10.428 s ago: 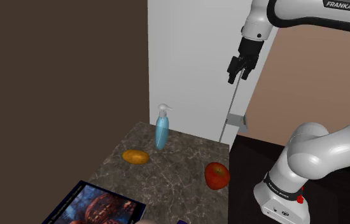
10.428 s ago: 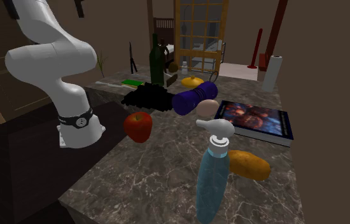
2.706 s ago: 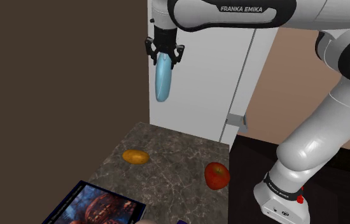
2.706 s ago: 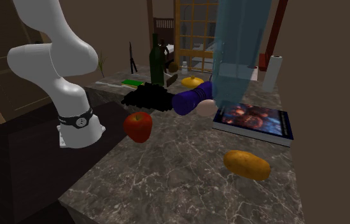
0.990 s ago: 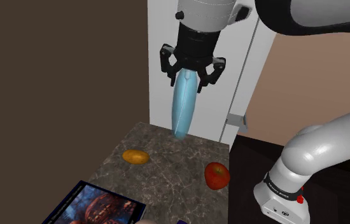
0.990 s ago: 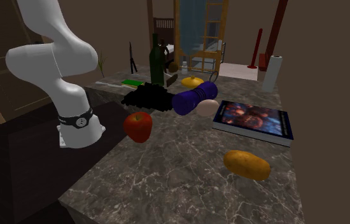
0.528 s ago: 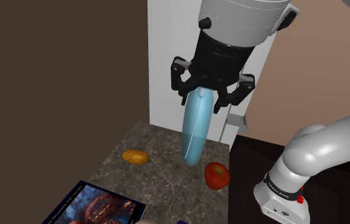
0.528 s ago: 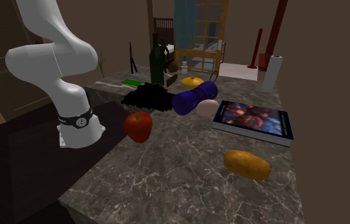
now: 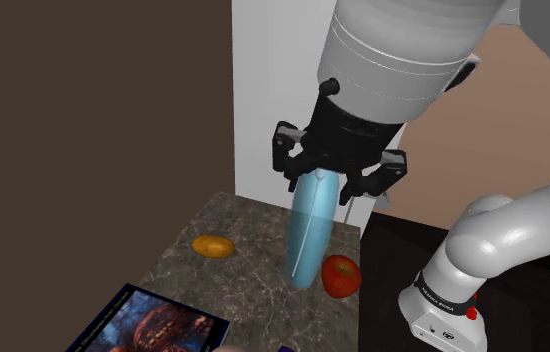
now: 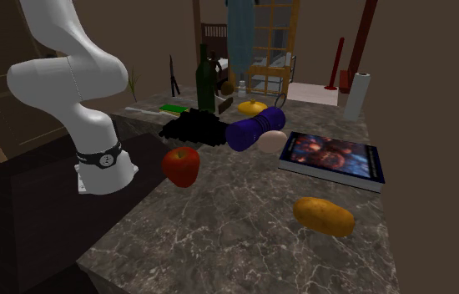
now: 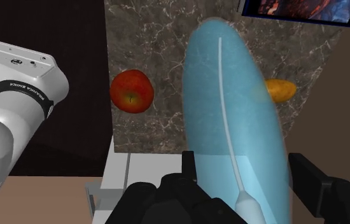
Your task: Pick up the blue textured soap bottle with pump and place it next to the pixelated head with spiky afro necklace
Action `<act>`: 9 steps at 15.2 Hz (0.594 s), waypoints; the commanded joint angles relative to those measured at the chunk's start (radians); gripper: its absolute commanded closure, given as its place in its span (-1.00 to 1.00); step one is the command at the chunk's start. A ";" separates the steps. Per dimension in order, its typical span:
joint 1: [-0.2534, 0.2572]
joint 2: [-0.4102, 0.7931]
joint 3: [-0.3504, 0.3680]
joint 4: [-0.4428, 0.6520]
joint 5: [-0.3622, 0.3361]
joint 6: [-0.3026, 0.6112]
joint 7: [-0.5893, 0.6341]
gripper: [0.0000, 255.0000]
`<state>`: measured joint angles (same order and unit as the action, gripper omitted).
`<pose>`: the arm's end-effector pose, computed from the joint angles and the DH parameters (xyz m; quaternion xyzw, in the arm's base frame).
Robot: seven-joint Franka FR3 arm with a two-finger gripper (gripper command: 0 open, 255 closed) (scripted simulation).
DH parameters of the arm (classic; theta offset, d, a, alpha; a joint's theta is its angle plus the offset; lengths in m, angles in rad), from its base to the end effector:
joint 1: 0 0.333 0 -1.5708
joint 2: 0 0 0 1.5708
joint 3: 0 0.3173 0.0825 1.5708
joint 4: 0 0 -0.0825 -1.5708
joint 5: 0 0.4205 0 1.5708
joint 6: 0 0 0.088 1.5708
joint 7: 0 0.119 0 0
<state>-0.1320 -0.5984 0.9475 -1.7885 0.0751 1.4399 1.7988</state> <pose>0.2254 0.4288 0.6471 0.8460 -0.4945 0.1936 0.0480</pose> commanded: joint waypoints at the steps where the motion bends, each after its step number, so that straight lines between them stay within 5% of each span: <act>1: 0.012 -0.014 -0.007 -0.040 0.008 0.027 0.000 1.00; 9: 0.041 -0.048 0.000 -0.168 0.035 0.123 0.014 1.00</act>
<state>-0.0940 -0.6425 0.9478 -1.9400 0.1073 1.5494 1.8124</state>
